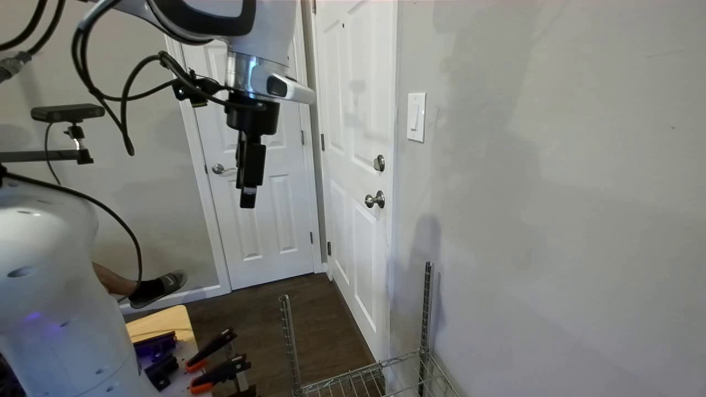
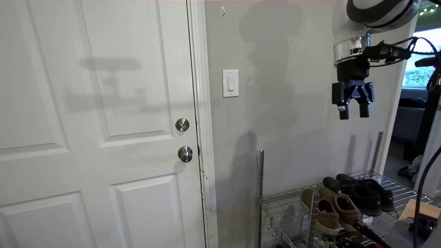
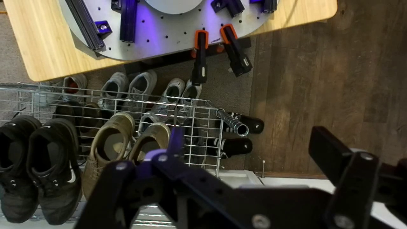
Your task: Turn off the light switch.
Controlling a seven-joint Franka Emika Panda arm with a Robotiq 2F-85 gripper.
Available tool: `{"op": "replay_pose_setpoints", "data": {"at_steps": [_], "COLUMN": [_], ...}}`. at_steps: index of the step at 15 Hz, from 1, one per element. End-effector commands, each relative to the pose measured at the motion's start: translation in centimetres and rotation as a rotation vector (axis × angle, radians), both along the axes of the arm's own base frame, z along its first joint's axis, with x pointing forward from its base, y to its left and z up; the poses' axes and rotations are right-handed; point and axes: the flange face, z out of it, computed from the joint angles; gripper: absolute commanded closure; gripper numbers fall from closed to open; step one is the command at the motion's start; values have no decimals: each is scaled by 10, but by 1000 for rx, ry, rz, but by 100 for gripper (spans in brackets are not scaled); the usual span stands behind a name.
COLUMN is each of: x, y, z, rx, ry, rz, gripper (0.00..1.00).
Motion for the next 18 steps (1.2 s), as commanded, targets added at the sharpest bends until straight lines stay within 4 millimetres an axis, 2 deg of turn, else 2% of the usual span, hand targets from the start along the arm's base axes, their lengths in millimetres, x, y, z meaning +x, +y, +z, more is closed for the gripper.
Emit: {"op": "replay_pose_setpoints", "data": {"at_steps": [1,2,3,5,8,12,14,18], "x": [23,30,37,52,72,90,97,104], "y": [3,4,7,15,27,40,44,55], "z": [-29,-38,-45,-59,-73,-80,-79,-73], "rx": [18,27,31,41,39,7,1,-33], "ry": [38,41,37,18,-75,-291,-398,-627], "rz": [-5,4,11,37,84,174,204,268], "gripper": [0,0,25,33,55,81,92,100]}}
